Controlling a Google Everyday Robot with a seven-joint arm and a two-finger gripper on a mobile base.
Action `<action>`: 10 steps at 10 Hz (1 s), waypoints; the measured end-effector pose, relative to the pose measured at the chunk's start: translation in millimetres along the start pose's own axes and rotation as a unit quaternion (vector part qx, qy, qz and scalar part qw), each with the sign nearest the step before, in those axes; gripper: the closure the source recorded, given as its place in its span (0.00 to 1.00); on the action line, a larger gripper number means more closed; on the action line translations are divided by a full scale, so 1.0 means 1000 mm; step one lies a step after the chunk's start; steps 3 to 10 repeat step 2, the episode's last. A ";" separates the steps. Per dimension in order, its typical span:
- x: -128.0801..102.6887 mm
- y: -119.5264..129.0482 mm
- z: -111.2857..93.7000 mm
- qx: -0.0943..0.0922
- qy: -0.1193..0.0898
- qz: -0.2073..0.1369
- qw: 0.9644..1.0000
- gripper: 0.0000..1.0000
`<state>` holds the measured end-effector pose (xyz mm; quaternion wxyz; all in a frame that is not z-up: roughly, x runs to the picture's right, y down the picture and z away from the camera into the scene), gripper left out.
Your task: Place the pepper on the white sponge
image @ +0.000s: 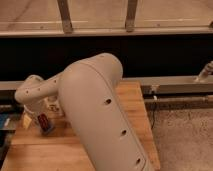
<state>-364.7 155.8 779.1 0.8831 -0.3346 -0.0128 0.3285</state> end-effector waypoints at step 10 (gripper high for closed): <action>0.000 -0.002 -0.002 0.006 -0.002 0.002 1.000 0.20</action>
